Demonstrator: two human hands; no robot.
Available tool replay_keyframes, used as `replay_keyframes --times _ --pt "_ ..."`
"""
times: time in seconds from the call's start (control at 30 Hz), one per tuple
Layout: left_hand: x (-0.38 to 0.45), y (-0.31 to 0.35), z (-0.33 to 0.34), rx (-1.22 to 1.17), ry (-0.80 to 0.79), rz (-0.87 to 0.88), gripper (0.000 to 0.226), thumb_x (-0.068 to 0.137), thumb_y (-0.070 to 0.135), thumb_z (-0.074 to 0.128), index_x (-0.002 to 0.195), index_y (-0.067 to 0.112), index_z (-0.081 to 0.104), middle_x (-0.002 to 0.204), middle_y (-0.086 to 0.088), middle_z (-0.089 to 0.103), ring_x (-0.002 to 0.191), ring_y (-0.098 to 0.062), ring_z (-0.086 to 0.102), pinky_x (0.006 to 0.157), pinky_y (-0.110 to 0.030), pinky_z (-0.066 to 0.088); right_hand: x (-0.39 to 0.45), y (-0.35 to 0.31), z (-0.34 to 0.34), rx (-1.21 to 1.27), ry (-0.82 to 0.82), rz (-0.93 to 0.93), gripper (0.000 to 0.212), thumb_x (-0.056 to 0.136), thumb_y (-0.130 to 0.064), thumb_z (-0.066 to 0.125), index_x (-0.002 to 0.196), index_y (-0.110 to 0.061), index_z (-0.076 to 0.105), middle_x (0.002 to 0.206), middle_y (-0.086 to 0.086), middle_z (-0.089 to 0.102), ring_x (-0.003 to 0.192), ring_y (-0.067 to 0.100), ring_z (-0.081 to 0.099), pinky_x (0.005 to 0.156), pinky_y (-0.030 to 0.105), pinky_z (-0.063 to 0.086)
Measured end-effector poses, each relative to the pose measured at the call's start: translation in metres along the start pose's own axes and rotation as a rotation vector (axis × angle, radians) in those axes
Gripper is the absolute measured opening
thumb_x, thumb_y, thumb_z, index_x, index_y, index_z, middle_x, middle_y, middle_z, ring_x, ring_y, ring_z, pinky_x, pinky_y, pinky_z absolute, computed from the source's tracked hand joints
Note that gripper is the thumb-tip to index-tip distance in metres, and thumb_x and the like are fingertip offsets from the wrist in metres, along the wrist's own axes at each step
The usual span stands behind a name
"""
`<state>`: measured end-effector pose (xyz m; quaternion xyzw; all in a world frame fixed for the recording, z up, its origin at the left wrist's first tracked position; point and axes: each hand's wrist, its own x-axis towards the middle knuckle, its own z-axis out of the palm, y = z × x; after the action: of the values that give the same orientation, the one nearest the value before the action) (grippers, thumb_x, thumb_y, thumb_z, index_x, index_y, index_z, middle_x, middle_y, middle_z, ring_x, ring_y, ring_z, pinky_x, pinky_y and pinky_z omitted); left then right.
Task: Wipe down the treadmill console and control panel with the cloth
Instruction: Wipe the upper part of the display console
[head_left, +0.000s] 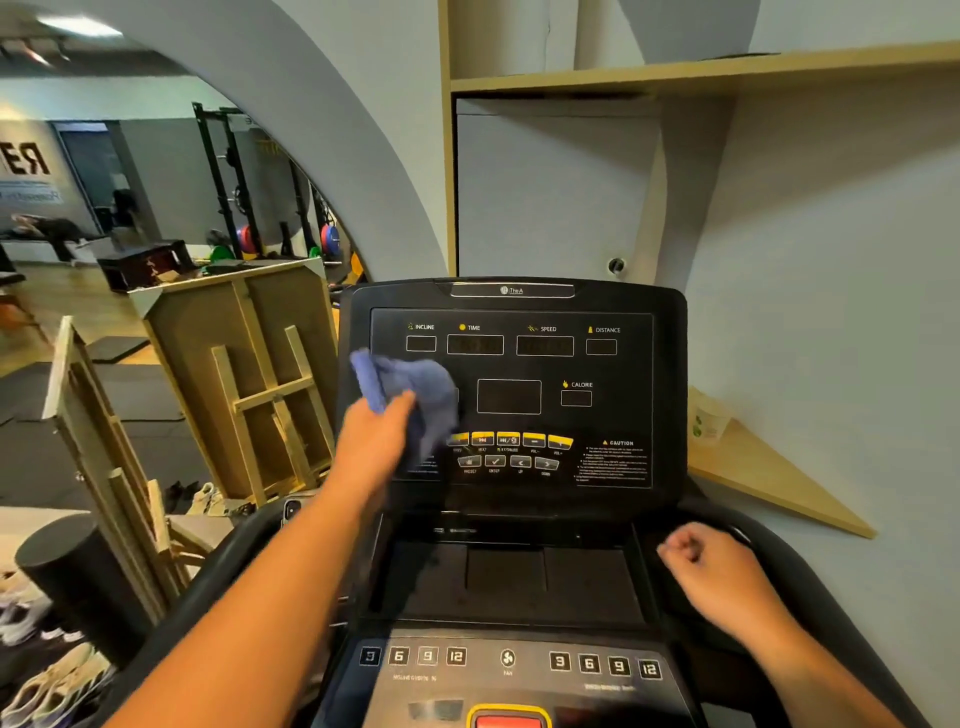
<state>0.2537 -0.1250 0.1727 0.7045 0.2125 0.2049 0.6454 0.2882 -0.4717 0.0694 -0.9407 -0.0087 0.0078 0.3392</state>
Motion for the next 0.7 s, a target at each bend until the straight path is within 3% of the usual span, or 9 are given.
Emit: replay_keyframes --times 0.07,0.13,0.2,0.3,0.43,0.57,0.63,0.7 --pt "0.034 0.011 -0.006 0.211 0.195 0.241 0.026 0.102 0.013 0.054 0.122 -0.001 0.061 0.123 -0.024 0.066 0.119 -0.042 0.06 0.102 -0.048 0.047 0.002 0.015 0.016 -0.08 -0.005 0.049 0.014 0.09 -0.036 0.063 0.097 -0.024 0.065 0.099 -0.003 0.067 0.093 0.015 0.062 0.087 0.036 0.051" --pt "0.068 0.021 -0.009 0.454 0.278 0.511 0.047 0.095 -0.001 0.052 0.142 0.002 0.051 0.15 -0.02 0.048 0.146 -0.043 0.033 0.12 -0.045 0.026 0.004 0.025 0.034 -0.16 -0.032 0.037 0.038 0.091 -0.043 0.059 0.123 -0.022 0.058 0.124 0.001 0.058 0.115 0.021 0.054 0.099 0.036 0.046" --pt "0.101 0.027 -0.007 0.674 0.24 0.639 0.066 0.089 -0.005 0.054 0.152 0.01 0.042 0.165 -0.013 0.027 0.155 -0.039 0.009 0.126 -0.048 0.007 0.003 0.026 0.048 -0.186 -0.052 0.015 0.05 0.094 -0.047 0.053 0.136 -0.022 0.047 0.139 0.001 0.048 0.13 0.023 0.045 0.107 0.036 0.039" --pt "0.138 0.014 -0.001 0.913 0.129 0.644 0.076 0.093 0.01 0.056 0.161 0.012 0.023 0.171 -0.011 0.01 0.156 -0.038 -0.002 0.126 -0.056 0.005 0.003 0.025 0.06 -0.155 -0.037 0.016 0.052 0.097 -0.047 0.045 0.142 -0.022 0.041 0.148 0.0 0.042 0.136 0.02 0.04 0.112 0.034 0.035" --pt "0.134 -0.042 0.005 1.071 0.075 0.735 0.075 0.102 0.046 0.031 0.163 0.016 -0.001 0.171 -0.008 -0.008 0.156 -0.031 -0.014 0.125 -0.053 -0.004 0.008 0.031 0.065 -0.131 0.007 0.019 0.046 0.1 -0.045 0.035 0.139 -0.022 0.044 0.145 -0.002 0.046 0.133 0.019 0.043 0.109 0.032 0.035" --pt "0.099 -0.102 -0.007 1.154 -0.03 0.828 0.073 0.103 0.051 0.026 0.163 0.021 -0.003 0.171 -0.001 -0.009 0.156 -0.025 -0.017 0.126 -0.054 0.0 0.018 0.044 0.06 -0.255 0.014 -0.004 0.036 0.101 -0.047 0.03 0.114 -0.029 0.058 0.117 -0.004 0.059 0.117 0.017 0.056 0.095 0.032 0.042" --pt "0.106 -0.101 -0.014 1.185 -0.04 0.854 0.072 0.103 0.05 0.024 0.163 0.022 -0.001 0.171 0.0 -0.009 0.156 -0.024 -0.016 0.126 -0.056 0.005 0.024 0.051 0.058 -0.365 0.003 0.003 0.038 0.098 -0.05 0.028 0.101 -0.032 0.061 0.105 -0.005 0.061 0.11 0.018 0.06 0.092 0.035 0.046" --pt "0.128 -0.076 -0.015 1.17 0.02 0.84 0.072 0.102 0.052 0.02 0.163 0.021 -0.001 0.171 -0.001 -0.011 0.156 -0.024 -0.017 0.126 -0.056 0.004 0.029 0.058 0.061 -0.434 0.021 0.017 0.039 0.096 -0.052 0.031 0.101 -0.033 0.064 0.105 -0.007 0.062 0.108 0.017 0.059 0.093 0.036 0.047"
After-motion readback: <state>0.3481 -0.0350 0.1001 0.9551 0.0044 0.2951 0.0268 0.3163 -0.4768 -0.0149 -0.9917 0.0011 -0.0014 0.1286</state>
